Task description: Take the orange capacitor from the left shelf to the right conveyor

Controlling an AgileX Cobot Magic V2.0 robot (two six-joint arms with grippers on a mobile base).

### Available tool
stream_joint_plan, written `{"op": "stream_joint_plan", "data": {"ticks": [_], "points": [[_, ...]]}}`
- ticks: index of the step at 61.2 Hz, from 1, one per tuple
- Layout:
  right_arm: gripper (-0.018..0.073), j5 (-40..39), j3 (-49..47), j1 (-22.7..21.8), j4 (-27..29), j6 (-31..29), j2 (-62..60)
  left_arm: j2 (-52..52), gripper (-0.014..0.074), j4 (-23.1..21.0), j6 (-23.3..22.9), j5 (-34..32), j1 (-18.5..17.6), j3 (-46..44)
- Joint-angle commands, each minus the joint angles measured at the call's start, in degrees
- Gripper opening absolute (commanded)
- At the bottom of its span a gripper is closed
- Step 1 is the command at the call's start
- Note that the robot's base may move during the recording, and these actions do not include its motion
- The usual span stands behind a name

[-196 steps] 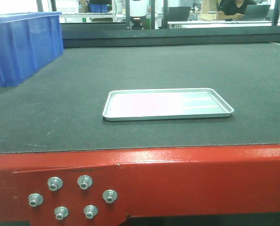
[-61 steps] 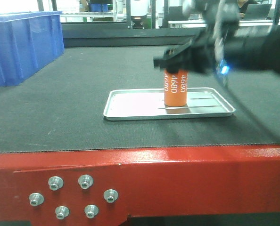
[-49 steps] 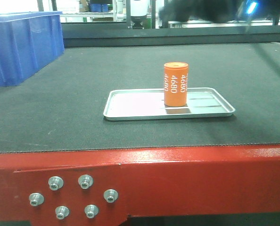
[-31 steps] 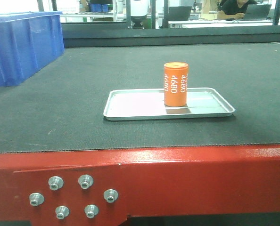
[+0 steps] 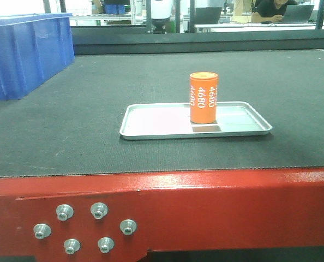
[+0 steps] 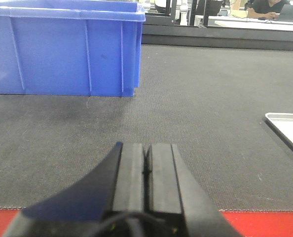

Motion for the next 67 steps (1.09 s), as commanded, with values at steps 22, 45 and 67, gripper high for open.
{"op": "stream_joint_plan", "data": {"ticks": [22,45,67], "points": [[0.0055,-0.13,5.35,-1.53,-0.11,-0.36,-9.13,-0.68,-0.0127,-0.13,-0.1,-5.19,-0.23,-0.17],[0.0055,-0.33,35.23,-18.19,6.19,-0.41,-42.46,-0.68,-0.0127,-0.13,-0.1,-5.19,-0.23,-0.17],[0.0055,1.34,50.19,-24.95,9.77,-0.55,-69.66,-0.68,-0.0127,-0.13,-0.1,-5.19,-0.23,-0.17]]}}
